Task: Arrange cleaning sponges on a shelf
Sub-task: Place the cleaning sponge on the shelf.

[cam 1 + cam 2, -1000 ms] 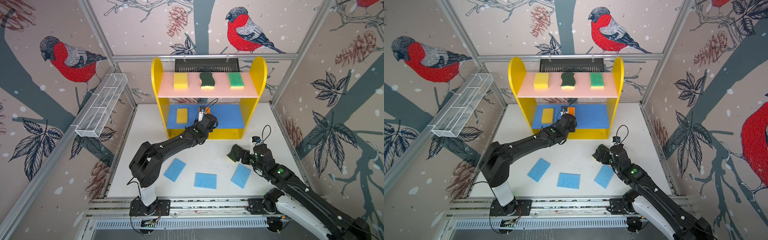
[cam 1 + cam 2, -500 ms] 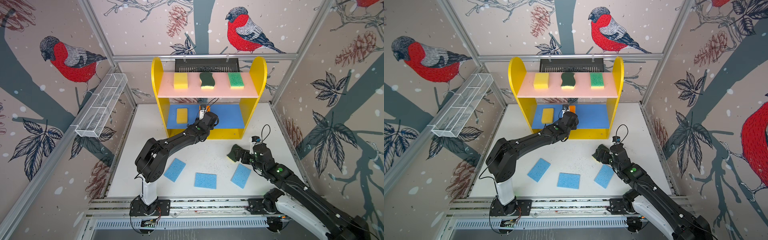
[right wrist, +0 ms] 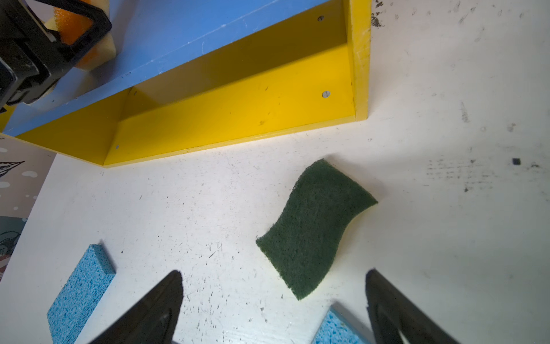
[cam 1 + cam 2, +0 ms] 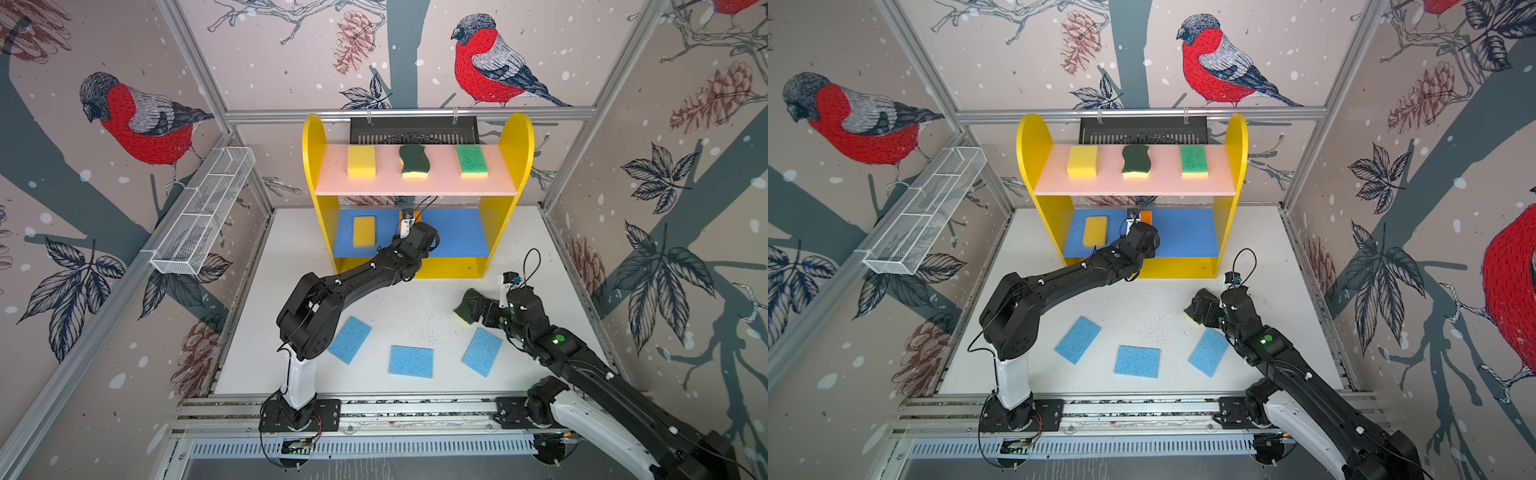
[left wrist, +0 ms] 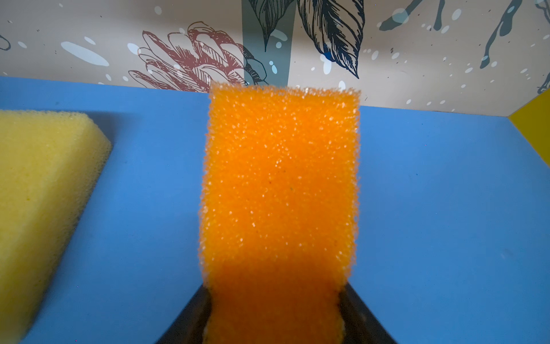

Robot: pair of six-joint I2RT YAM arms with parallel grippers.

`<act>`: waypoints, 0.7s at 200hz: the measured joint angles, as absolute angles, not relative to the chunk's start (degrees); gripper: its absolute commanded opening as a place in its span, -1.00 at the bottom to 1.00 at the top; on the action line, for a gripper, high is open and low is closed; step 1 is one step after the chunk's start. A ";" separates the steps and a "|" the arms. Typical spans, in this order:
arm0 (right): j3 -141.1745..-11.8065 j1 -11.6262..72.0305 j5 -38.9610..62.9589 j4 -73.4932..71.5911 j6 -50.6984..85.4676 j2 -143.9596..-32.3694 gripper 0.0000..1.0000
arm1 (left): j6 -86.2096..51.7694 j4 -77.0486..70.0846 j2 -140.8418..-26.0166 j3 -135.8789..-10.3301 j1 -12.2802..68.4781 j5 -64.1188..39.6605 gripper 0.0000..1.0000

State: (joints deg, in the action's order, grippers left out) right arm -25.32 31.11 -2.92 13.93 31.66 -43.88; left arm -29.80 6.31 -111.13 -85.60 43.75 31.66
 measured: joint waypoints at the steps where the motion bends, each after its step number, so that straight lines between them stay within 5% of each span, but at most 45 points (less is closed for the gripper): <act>1: -25.30 31.09 -2.92 13.93 31.66 -43.88 0.90 | -29.80 6.31 -111.13 -85.60 43.75 31.66 0.12; 140: -25.04 29.85 -2.11 13.89 31.48 -43.75 0.90 | -31.18 9.69 -113.25 -88.86 43.75 31.64 0.44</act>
